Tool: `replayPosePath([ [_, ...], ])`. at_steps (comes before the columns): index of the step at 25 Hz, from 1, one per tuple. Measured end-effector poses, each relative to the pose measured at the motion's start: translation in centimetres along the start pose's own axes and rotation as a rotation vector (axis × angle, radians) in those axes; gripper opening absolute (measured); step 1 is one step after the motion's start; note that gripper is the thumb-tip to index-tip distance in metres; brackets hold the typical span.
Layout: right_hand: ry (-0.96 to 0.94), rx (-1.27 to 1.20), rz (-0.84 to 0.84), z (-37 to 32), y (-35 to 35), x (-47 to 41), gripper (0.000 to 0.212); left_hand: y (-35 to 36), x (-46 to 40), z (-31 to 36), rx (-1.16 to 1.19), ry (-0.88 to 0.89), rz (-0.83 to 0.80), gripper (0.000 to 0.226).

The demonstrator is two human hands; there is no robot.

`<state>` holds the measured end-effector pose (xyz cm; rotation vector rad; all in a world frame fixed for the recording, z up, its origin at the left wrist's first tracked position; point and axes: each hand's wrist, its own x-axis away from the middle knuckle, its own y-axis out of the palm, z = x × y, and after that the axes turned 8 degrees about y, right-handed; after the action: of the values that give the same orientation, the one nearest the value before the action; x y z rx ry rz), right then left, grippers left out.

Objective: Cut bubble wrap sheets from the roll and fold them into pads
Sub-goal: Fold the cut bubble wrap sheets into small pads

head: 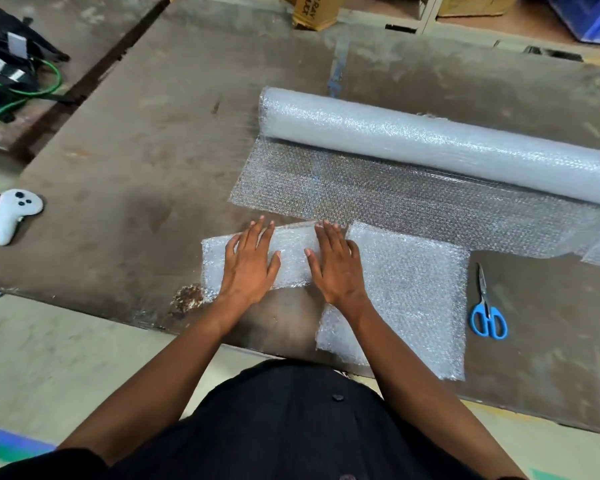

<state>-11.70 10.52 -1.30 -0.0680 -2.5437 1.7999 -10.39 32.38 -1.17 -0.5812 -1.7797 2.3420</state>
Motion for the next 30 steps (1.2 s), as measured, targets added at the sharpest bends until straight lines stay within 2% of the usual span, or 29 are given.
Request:
replayPosePath([
  [5,0.216,0.131,0.053,6.9,-1.9,2.1,0.062,1.3,-4.8,7.6,0.337,0.108,-0.022,0.051],
  [8,0.361,0.143,0.075,11.0,-3.1,3.6,0.06,3.3,-7.7,12.3,0.512,0.055,-0.123,0.052],
  [10,0.397,0.141,0.058,13.0,-4.0,4.8,0.061,4.4,-9.7,14.5,0.503,-0.01,-0.166,0.054],
  [13,0.347,0.124,-0.076,15.4,-4.9,6.3,0.066,5.7,-11.9,16.4,0.417,-0.119,-0.171,0.05],
  [17,0.272,0.073,-0.172,17.2,-6.2,6.7,0.07,6.7,-11.8,18.3,0.36,-0.252,-0.061,0.053],
  [20,0.257,0.09,-0.125,18.2,-7.3,5.8,0.067,6.7,-10.8,19.8,0.338,-0.295,-0.003,0.049],
  [26,0.42,0.125,-0.024,22.8,-8.3,3.7,0.061,6.8,-10.5,20.0,0.398,-0.316,0.022,0.042],
  [30,0.482,-0.008,0.117,23.9,-9.8,2.6,0.046,7.5,-10.5,19.0,0.452,-0.304,0.077,0.019],
])
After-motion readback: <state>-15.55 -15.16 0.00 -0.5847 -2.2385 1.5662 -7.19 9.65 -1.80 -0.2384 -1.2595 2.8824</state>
